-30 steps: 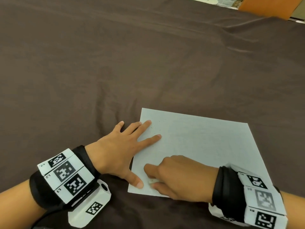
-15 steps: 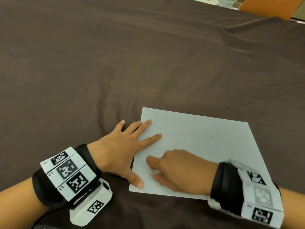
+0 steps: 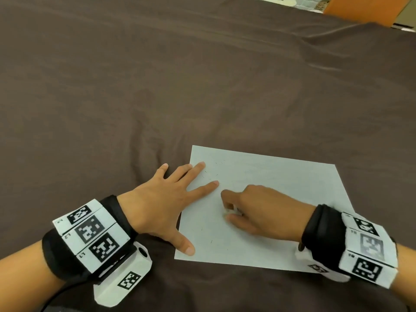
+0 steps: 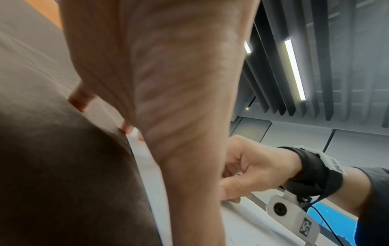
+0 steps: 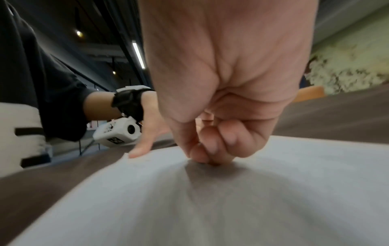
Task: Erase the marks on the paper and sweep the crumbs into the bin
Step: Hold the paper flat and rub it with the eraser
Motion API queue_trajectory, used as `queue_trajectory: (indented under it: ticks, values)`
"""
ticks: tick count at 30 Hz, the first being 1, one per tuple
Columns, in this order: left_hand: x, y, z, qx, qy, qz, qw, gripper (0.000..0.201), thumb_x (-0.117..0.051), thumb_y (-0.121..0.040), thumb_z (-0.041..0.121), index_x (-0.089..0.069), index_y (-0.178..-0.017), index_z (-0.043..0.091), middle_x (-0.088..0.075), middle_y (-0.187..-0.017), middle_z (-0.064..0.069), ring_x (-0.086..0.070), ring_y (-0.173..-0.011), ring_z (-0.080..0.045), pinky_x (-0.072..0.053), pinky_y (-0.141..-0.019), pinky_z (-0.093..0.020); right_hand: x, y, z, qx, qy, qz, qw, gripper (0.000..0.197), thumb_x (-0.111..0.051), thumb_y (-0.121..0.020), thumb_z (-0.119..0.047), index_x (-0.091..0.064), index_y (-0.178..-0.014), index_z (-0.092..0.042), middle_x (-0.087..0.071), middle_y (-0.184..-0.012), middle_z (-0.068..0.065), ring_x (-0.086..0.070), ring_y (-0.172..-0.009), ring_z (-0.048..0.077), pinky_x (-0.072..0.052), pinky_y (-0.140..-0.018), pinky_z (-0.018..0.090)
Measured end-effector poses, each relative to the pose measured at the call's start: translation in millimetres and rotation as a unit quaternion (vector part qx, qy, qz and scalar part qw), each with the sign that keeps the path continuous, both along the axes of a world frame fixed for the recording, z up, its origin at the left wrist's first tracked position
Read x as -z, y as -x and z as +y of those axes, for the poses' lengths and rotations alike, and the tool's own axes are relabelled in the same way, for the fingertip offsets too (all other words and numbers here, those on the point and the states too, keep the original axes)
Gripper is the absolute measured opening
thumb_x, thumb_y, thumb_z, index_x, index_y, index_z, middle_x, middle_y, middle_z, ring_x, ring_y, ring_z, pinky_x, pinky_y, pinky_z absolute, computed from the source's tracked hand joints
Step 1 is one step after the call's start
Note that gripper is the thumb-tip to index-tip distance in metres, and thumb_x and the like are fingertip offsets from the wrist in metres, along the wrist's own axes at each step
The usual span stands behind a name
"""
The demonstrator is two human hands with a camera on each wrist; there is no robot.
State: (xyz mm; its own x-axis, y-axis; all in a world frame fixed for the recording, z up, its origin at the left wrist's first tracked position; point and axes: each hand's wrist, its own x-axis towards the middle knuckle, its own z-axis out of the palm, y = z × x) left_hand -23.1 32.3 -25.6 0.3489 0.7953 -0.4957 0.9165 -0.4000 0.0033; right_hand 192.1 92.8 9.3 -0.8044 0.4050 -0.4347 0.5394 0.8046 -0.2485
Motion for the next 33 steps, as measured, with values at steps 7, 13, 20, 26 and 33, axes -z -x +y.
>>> queue_trajectory:
  ticks: [7, 13, 20, 26, 33]
  values:
    - [-1, 0, 0, 0.002, 0.002, 0.007, 1.0, 0.129, -0.049, -0.059, 0.095, 0.038, -0.14, 0.043, 0.041, -0.152, -0.001, 0.025, -0.145, -0.024, 0.001, -0.119, -0.057, 6, -2, -18, -0.046, 0.037, 0.008, 0.998, 0.016, -0.041, -0.098, -0.036, -0.035, -0.095, -0.022, -0.039, -0.065, -0.007, -0.038, -0.056, 0.015, -0.035, -0.059, 0.033]
    - [-3, -1, -1, 0.0, 0.004, 0.005, 1.0, 0.128, -0.049, -0.061, 0.094, 0.039, -0.139, 0.043, 0.042, -0.152, 0.001, 0.026, -0.146, -0.023, 0.002, -0.119, -0.057, 6, -4, 2, 0.003, -0.027, 0.005, 1.0, 0.018, -0.042, -0.098, -0.035, -0.03, -0.093, -0.024, -0.038, -0.066, -0.007, -0.039, -0.057, 0.016, -0.03, -0.053, 0.03]
    - [-3, 0, 0, 0.002, 0.009, 0.007, 1.0, 0.127, -0.048, -0.061, 0.094, 0.039, -0.139, 0.043, 0.043, -0.151, 0.001, 0.027, -0.145, -0.023, 0.001, -0.119, -0.057, 4, -7, 14, 0.029, -0.021, 0.007, 0.999, 0.018, -0.043, -0.097, -0.037, -0.041, -0.095, -0.019, -0.046, -0.068, -0.007, -0.044, -0.062, 0.019, -0.034, -0.059, 0.03]
    - [-1, 1, -2, -0.004, 0.0, -0.019, 1.0, 0.128, -0.049, -0.061, 0.094, 0.037, -0.14, 0.044, 0.043, -0.152, 0.001, 0.028, -0.144, -0.02, 0.005, -0.119, -0.056, -3, -27, 31, 0.097, -0.068, 0.047, 0.992, 0.018, -0.042, -0.097, -0.044, -0.044, -0.098, -0.026, -0.054, -0.087, -0.007, -0.052, -0.077, 0.02, -0.038, -0.063, 0.029]
    - [-16, 0, -5, 0.008, -0.023, -0.035, 0.999, 0.119, -0.041, -0.071, 0.092, 0.032, -0.146, 0.036, 0.032, -0.158, -0.002, 0.013, -0.149, -0.021, -0.003, -0.121, -0.05, -4, -54, 26, 0.13, -0.02, 0.081, 0.988, 0.015, -0.047, -0.097, -0.039, -0.05, -0.097, -0.024, -0.055, -0.1, -0.011, -0.05, -0.09, 0.012, -0.046, -0.081, 0.032]
